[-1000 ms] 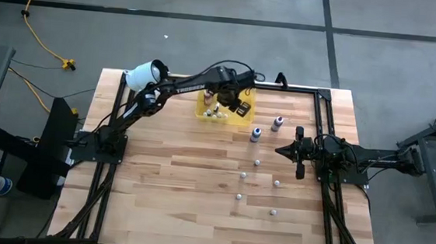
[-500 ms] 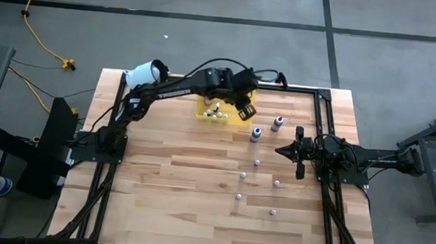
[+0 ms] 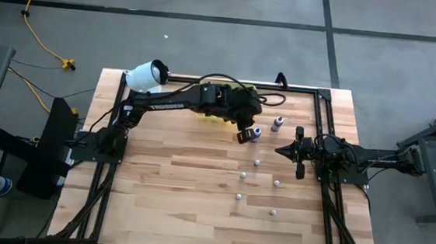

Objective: Pick & Place food coloring
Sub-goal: Put the large blue food coloring bottle into the yellow container

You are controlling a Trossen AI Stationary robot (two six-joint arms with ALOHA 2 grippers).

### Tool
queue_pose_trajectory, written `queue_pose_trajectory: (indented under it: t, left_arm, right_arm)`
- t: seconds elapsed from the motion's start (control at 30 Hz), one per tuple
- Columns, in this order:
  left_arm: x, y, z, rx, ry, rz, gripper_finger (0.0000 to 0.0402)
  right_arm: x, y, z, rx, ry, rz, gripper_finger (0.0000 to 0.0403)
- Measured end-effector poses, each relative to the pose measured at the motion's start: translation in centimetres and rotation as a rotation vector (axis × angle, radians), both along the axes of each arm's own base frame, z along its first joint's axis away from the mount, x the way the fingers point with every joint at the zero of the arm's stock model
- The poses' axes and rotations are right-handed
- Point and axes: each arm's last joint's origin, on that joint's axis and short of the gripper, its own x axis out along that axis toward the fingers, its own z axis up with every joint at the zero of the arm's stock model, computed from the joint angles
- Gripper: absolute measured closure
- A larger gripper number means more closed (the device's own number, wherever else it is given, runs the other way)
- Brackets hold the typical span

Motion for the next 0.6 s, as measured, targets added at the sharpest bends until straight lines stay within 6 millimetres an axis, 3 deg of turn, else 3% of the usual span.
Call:
queue_pose_trajectory:
  t: [0.17,0.47,0.6]
  left_arm:
    - [-0.9,0.8,0.7,0.035,0.034,-0.082,0.0395]
    - [-6.3,0.5,4.1,0.128,0.093,-0.185,0.0398]
    - [-9.3,0.1,3.2,0.129,0.059,-0.237,0.0401]
  right_arm:
    - [0.0,0.0,0.0,0.0,0.0,0.0,0.0402]
    - [0.0,0.0,0.0,0.0,-0.001,0.0,0.0402]
    - [0.0,0.0,0.0,0.0,-0.001,0.0,0.0402]
